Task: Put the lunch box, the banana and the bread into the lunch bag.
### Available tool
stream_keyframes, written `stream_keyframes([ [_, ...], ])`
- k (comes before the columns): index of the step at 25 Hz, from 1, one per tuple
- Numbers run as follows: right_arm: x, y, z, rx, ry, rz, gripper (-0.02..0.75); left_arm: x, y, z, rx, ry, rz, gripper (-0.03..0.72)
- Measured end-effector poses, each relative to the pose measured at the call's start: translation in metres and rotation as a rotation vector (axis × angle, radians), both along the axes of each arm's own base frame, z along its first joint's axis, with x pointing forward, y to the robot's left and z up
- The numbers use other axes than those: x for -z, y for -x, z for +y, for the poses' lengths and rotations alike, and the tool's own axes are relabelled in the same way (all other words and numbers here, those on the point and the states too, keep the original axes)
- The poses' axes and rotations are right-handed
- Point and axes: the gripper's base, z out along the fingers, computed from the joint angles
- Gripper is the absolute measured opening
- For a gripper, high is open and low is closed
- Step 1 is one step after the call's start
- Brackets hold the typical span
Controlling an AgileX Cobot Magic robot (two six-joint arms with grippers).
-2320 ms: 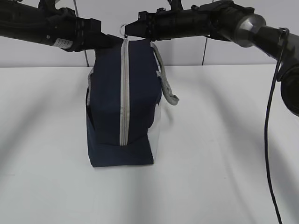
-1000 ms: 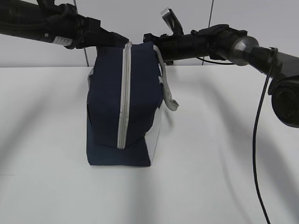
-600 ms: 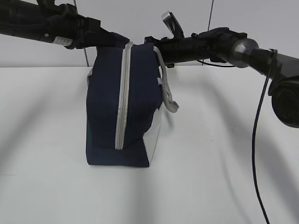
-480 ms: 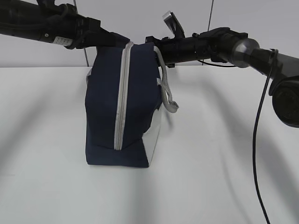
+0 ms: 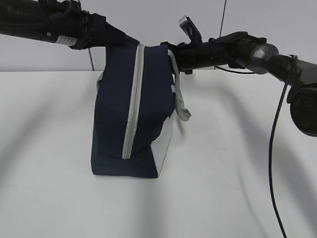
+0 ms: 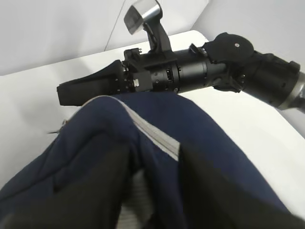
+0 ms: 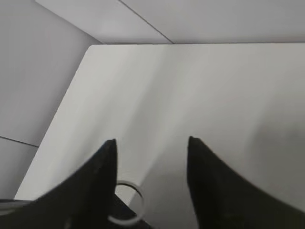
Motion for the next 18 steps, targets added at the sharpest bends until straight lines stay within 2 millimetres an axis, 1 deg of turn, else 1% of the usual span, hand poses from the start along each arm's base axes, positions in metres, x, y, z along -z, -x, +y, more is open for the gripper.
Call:
stream_keyframes([
  [2, -0.005, -0.001, 0.0, 0.0, 0.002, -0.02, 0.435, -0.002, 0.0, 0.0, -0.004, 0.011, 0.0, 0.375],
  [4, -0.014, -0.002, 0.0, 0.0, -0.002, -0.048, 0.471, -0.004, 0.001, 0.0, -0.006, 0.016, -0.003, 0.469],
  [5, -0.017, -0.003, 0.0, 0.0, -0.003, -0.059, 0.48, -0.005, 0.001, 0.0, -0.007, 0.018, -0.004, 0.496],
  [8, -0.027, -0.004, 0.0, -0.002, -0.008, -0.09, 0.489, -0.006, 0.001, 0.0, -0.008, 0.021, -0.003, 0.525],
  [13, -0.036, -0.004, 0.0, -0.011, 0.004, -0.143, 0.491, -0.008, 0.004, -0.001, 0.004, 0.041, 0.019, 0.533],
  [18, -0.037, -0.004, 0.0, -0.017, 0.016, -0.161, 0.491, -0.009, 0.006, -0.002, 0.027, 0.048, 0.024, 0.529],
])
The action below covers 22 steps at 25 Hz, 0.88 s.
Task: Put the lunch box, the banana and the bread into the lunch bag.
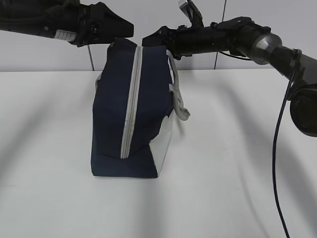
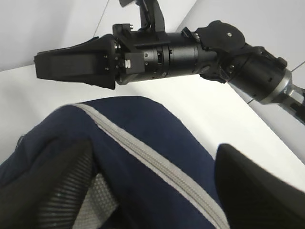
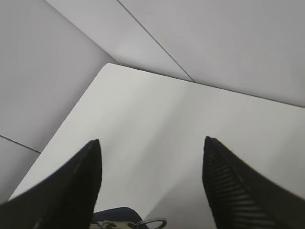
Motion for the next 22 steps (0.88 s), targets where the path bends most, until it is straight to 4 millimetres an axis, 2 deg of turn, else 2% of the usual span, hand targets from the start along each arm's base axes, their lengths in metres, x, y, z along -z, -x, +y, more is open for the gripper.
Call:
stream_keyframes([
  [8, 0.001, 0.006, 0.003, -0.078, -0.005, 0.032, 0.492, 0.002, 0.001, 0.0, 0.012, -0.023, -0.001, 0.521],
  [11, -0.004, 0.008, -0.001, -0.088, -0.017, 0.047, 0.492, 0.003, 0.001, 0.001, 0.016, -0.037, -0.002, 0.519],
  [17, -0.043, 0.019, -0.005, -0.135, -0.032, 0.026, 0.491, 0.002, 0.004, 0.003, 0.002, -0.071, 0.044, 0.519],
  [22, -0.06, 0.032, -0.007, -0.138, -0.034, 0.072, 0.491, -0.02, 0.019, 0.01, -0.026, -0.128, 0.037, 0.519],
])
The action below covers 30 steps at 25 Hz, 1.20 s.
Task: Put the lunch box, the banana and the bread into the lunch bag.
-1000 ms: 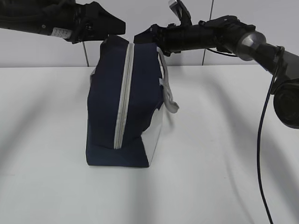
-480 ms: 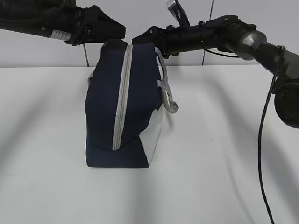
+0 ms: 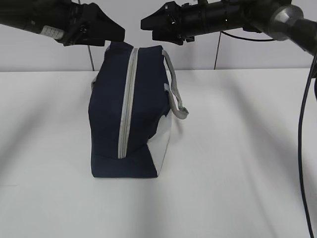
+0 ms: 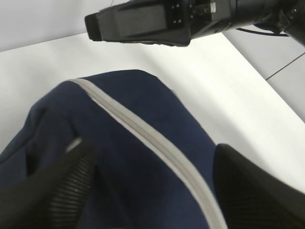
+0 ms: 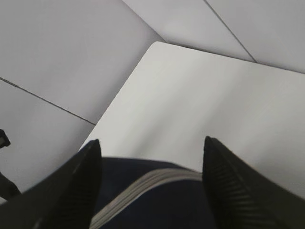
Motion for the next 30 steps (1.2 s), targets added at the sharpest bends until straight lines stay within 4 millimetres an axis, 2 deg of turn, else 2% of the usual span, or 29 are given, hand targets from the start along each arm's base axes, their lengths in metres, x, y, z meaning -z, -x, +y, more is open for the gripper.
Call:
stream_keyframes([
  [5, -0.021, 0.025, -0.007, 0.05, 0.029, 0.02, 0.492, -0.02, 0.02, 0.008, -0.027, -0.073, 0.028, 0.519],
  [8, -0.041, 0.047, -0.013, 0.103, 0.06, -0.006, 0.492, -0.029, 0.032, 0.012, -0.026, -0.104, 0.059, 0.519],
  [11, -0.053, 0.07, -0.02, 0.166, 0.093, -0.024, 0.492, -0.037, 0.044, 0.015, -0.026, -0.133, 0.094, 0.519],
  [15, -0.063, 0.1, -0.03, 0.251, 0.134, -0.044, 0.492, -0.048, 0.062, 0.022, -0.055, -0.178, 0.148, 0.51],
  [19, -0.064, 0.129, -0.043, 0.379, 0.203, -0.079, 0.492, -0.062, 0.081, 0.031, -0.102, -0.224, 0.18, 0.508],
  [25, -0.075, 0.182, -0.054, 0.508, 0.272, -0.149, 0.492, -0.082, 0.117, 0.045, -0.165, -0.291, 0.202, 0.499],
  [30, -0.077, 0.218, -0.065, 0.577, 0.304, -0.182, 0.492, -0.076, 0.162, 0.058, -0.207, -0.334, 0.201, 0.497],
])
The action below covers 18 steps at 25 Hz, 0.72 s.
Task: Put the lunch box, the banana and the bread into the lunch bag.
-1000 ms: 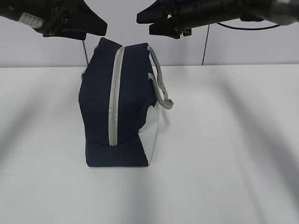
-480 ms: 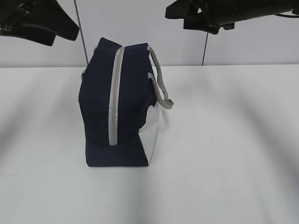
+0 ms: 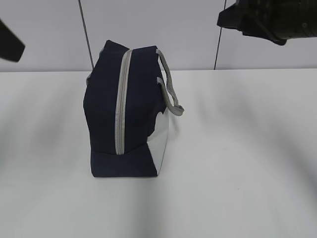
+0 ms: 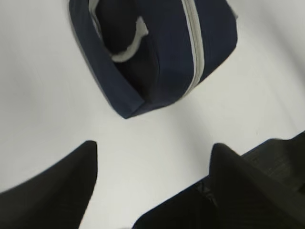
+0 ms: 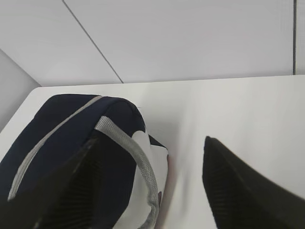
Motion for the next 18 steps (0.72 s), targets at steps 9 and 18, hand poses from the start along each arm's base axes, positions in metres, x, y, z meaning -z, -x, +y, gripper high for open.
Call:
stream_keyframes([
  [9, -0.004, 0.047, -0.007, 0.004, 0.01, -0.036, 0.492, 0.038, 0.108, 0.023, -0.069, 0.017, -0.056, 0.496],
  [18, 0.004, 0.095, -0.018, 0.032, 0.037, -0.071, 0.491, 0.083, 0.2, 0.048, -0.16, 0.0, -0.209, 0.494],
])
